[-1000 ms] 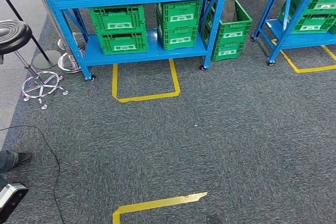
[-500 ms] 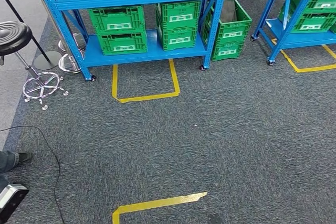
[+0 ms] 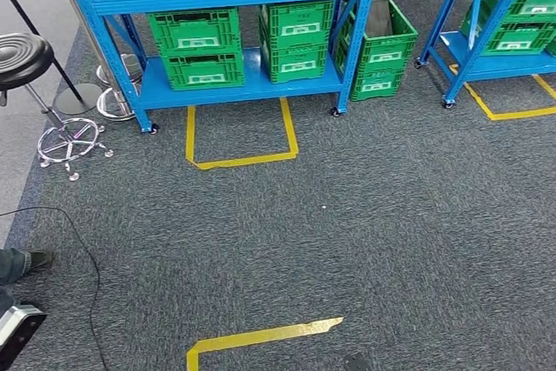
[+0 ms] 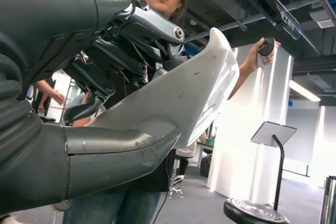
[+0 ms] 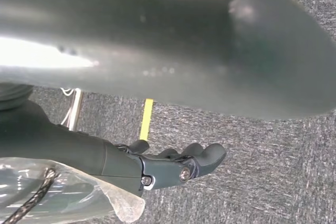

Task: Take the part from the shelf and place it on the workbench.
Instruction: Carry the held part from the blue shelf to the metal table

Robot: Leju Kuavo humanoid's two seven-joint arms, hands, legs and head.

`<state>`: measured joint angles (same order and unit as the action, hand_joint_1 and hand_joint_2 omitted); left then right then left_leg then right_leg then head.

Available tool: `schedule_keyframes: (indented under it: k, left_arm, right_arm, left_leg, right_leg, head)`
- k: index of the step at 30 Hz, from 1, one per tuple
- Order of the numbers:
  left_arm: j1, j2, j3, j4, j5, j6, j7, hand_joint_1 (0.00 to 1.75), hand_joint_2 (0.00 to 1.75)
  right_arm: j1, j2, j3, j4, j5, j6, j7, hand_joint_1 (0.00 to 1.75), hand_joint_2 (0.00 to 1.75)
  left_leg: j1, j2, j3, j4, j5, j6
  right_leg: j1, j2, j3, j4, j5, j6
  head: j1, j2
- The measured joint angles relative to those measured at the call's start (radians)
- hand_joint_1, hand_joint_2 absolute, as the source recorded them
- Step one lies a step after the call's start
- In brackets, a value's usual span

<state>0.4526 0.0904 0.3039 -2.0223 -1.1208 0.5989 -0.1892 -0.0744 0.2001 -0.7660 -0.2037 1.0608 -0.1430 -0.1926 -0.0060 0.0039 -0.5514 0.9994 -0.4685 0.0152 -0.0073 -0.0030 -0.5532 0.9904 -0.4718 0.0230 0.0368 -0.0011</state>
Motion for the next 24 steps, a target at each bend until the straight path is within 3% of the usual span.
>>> schedule_keyframes:
  k: [2, 3, 6, 7, 8, 9, 11, 12, 14, 16, 18, 20, 22, 23, 24]
  left_arm:
    - [0.0, -0.001, 0.001, -0.001, 0.0, 0.0, 0.0, 1.75, 1.75]
    - [0.0, -0.001, 0.001, -0.001, 0.0, 0.0, 0.0, 1.75, 1.75]
    - [0.001, -0.004, 0.002, -0.001, 0.0, -0.001, -0.001, 1.75, 1.75]
    - [0.001, -0.005, 0.003, -0.001, 0.0, -0.001, -0.002, 1.75, 1.75]
    - [0.001, -0.006, 0.004, -0.001, 0.0, -0.002, -0.003, 1.75, 1.75]
    - [0.001, -0.007, 0.005, -0.001, 0.0, -0.002, -0.004, 1.75, 1.75]
    - [0.0, -0.01, 0.008, -0.001, 0.001, -0.003, -0.008, 1.75, 1.75]
    - [-0.002, -0.011, 0.009, -0.001, 0.003, -0.003, -0.011, 1.75, 1.75]
    - [-0.004, -0.013, 0.012, -0.001, 0.006, -0.004, -0.019, 1.75, 1.75]
    - [-0.005, -0.015, 0.016, -0.001, 0.009, -0.004, -0.024, 1.75, 1.75]
    - [-0.006, -0.017, 0.021, -0.001, 0.011, -0.004, -0.03, 1.75, 1.75]
    - [-0.011, -0.019, 0.025, -0.001, 0.012, -0.006, -0.037, 1.75, 1.75]
    - [-0.013, -0.021, 0.025, -0.001, 0.012, -0.009, -0.041, 1.75, 1.75]
    - [-0.013, -0.022, 0.026, 0.0, 0.012, -0.009, -0.041, 1.75, 1.75]
    - [-0.013, -0.022, 0.026, 0.0, 0.012, -0.009, -0.041, 1.75, 1.75]
  right_arm:
    - [0.0, 0.0, 0.0, 0.0, 0.0, -0.001, 0.0, 0.0, 0.0]
    - [0.0, 0.0, 0.0, 0.0, 0.001, -0.002, 0.0, 0.0, 0.0]
    - [0.002, 0.0, 0.0, 0.0, 0.002, -0.003, 0.002, 0.0, 0.0]
    - [0.003, 0.0, 0.0, 0.0, 0.003, -0.004, 0.004, 0.0, 0.0]
    - [0.004, 0.0, 0.0, 0.0, 0.004, -0.006, 0.006, 0.0, 0.0]
    - [0.005, 0.0, 0.0, 0.0, 0.005, -0.008, 0.008, 0.0, 0.0]
    - [0.004, 0.001, 0.001, 0.0, 0.008, -0.012, 0.011, 0.0, 0.0]
    - [0.004, 0.002, 0.002, 0.0, 0.009, -0.013, 0.013, 0.0, 0.0]
    - [0.003, 0.004, 0.003, 0.0, 0.012, -0.015, 0.016, 0.0, 0.0]
    - [0.003, 0.007, 0.003, 0.0, 0.013, -0.017, 0.018, 0.0, 0.0]
    - [0.001, 0.01, 0.003, 0.0, 0.014, -0.019, 0.019, 0.0, 0.0]
    - [0.001, 0.012, 0.003, 0.0, 0.014, -0.019, 0.02, 0.0, 0.0]
    - [0.002, 0.012, 0.003, 0.0, 0.015, -0.02, 0.021, 0.0, 0.0]
    - [0.002, 0.012, 0.003, 0.0, 0.015, -0.02, 0.021, 0.0, 0.0]
    - [0.001, 0.012, 0.004, 0.0, 0.015, -0.02, 0.021, 0.0, 0.0]
  left_leg:
    - [0.004, 0.002, 0.001, -0.011, 0.009, 0.011]
    - [0.007, 0.001, 0.0, -0.017, 0.014, 0.016]
    - [0.007, -0.006, -0.008, -0.018, 0.019, 0.019]
    - [0.007, -0.011, -0.011, -0.017, 0.021, 0.018]
    - [0.007, -0.018, -0.012, -0.016, 0.022, 0.016]
    - [0.007, -0.026, -0.013, -0.014, 0.023, 0.013]
    - [0.006, -0.043, -0.016, -0.009, 0.024, 0.006]
    - [0.006, -0.052, -0.018, -0.005, 0.024, 0.001]
    - [0.007, -0.07, -0.026, -0.001, 0.029, -0.013]
    - [0.012, -0.086, -0.032, 0.001, 0.033, -0.026]
    - [0.012, -0.068, -0.052, 0.039, 0.006, -0.037]
    - [0.013, -0.031, -0.103, 0.158, -0.062, -0.047]
    - [0.017, -0.015, -0.149, 0.273, -0.107, -0.054]
    - [0.018, -0.012, -0.15, 0.282, -0.102, -0.054]
    - [0.018, -0.009, -0.132, 0.255, -0.081, -0.053]
  right_leg:
    - [-0.001, 0.001, -0.012, 0.019, -0.019, 0.006]
    - [-0.001, 0.001, -0.028, 0.056, -0.046, 0.008]
    - [-0.003, 0.002, -0.106, 0.245, -0.15, 0.009]
    - [-0.003, 0.002, -0.118, 0.283, -0.162, 0.01]
    - [-0.003, 0.002, -0.111, 0.282, -0.154, 0.009]
    - [-0.004, 0.005, -0.083, 0.24, -0.128, 0.007]
    - [-0.006, 0.036, -0.001, 0.097, -0.074, 0.002]
    - [-0.008, 0.053, 0.029, 0.043, -0.061, 0.0]
    - [-0.006, 0.068, 0.05, 0.004, -0.062, -0.006]
    - [-0.005, 0.047, 0.052, 0.003, -0.055, -0.017]
    - [-0.008, 0.025, 0.053, -0.001, -0.048, -0.028]
    - [-0.007, 0.001, 0.052, -0.003, -0.046, -0.034]
    - [-0.005, -0.025, 0.05, -0.002, -0.047, -0.035]
    - [-0.004, -0.036, 0.05, -0.002, -0.047, -0.036]
    - [-0.004, -0.048, 0.051, -0.002, -0.048, -0.035]
  head:
    - [0.001, 0.0]
    - [0.003, 0.0]
    - [0.004, 0.0]
    - [0.004, 0.0]
    - [0.004, 0.0]
    - [0.004, 0.0]
    - [0.004, 0.0]
    - [0.004, 0.0]
    - [0.003, 0.0]
    - [0.003, 0.0]
    - [-0.001, 0.0]
    - [-0.006, 0.0]
    - [-0.007, 0.0]
    - [-0.007, 0.0]
    - [-0.007, 0.0]
